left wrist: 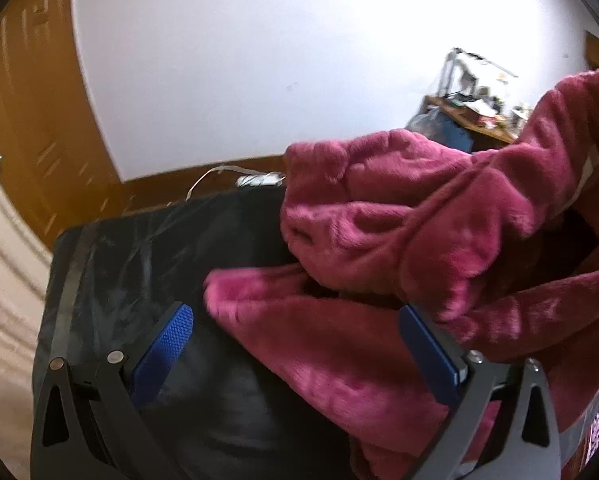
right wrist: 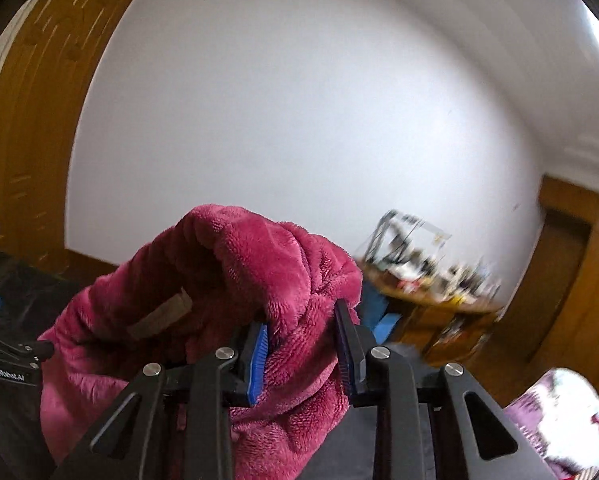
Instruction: Fold clothes
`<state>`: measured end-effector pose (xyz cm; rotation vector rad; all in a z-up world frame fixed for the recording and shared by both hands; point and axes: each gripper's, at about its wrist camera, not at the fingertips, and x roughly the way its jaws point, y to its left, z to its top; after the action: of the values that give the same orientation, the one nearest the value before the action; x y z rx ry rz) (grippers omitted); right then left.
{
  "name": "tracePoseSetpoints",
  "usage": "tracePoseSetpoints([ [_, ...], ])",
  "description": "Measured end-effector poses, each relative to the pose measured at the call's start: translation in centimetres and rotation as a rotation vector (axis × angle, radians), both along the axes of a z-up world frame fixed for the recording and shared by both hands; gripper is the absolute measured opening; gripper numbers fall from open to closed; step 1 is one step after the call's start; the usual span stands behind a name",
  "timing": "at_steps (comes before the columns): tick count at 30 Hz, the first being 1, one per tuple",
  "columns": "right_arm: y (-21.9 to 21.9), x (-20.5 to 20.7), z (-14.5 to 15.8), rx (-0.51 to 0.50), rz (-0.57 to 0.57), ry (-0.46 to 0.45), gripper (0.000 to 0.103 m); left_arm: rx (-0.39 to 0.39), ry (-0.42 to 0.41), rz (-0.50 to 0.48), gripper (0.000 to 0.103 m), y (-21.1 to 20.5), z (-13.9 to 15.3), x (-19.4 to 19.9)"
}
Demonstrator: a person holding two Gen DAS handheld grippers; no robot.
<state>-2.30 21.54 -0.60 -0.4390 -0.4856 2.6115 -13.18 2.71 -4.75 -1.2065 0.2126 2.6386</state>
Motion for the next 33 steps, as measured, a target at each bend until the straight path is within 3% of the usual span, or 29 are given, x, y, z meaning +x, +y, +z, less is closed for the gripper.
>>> tracePoseSetpoints([
  [10,-4.9,3.3,4.7,0.171,-0.014,0.102,0.030,0.031,0.133,-0.204,0.103,4.7,3.0,3.3],
  [13,-7.4,4.2,6.3,0.234,-0.034,0.175,0.005,0.074,0.146,-0.255,0.103,6.1,3.9,4.3],
  [15,-8.8,3.7,7.1,0.262,-0.048,0.180,0.005,0.117,0.137,-0.291,0.103,7.1,4.4,4.8],
  [18,-9.7,2.7,8.0,0.154,-0.011,0.121,0.006,0.068,0.140,-0.294,0.103,8.4,3.4,4.6],
  [20,-7.6,2.7,7.3,0.057,-0.006,0.071,0.008,0.044,0.116,-0.295,0.103,8.7,2.4,4.8],
  [21,-6.2,2.8,6.9,0.007,-0.004,0.043,0.012,0.030,0.101,-0.294,0.103,8.9,1.7,5.0],
  [22,-5.5,3.2,6.1,-0.036,-0.009,0.013,0.035,0.016,0.086,-0.293,0.103,9.1,1.0,5.1],
  [23,-5.1,3.9,5.2,-0.074,-0.017,-0.016,0.082,-0.013,0.072,-0.294,0.103,9.1,-0.4,4.5],
  [24,-4.2,4.9,4.6,-0.112,-0.020,-0.035,0.098,-0.039,0.070,-0.294,0.103,9.6,-1.0,4.6],
  [27,-0.7,10.1,4.2,-0.197,-0.027,-0.106,0.102,-0.106,0.063,-0.294,0.103,11.2,-2.1,6.3],
  [30,3.5,11.9,-0.5,-0.269,-0.028,-0.179,0.102,-0.121,0.010,-0.271,0.103,10.0,-3.4,4.4],
  [33,8.2,10.0,-6.5,-0.359,-0.046,-0.213,0.102,-0.067,-0.068,-0.238,0.103,8.5,-4.3,2.0],
])
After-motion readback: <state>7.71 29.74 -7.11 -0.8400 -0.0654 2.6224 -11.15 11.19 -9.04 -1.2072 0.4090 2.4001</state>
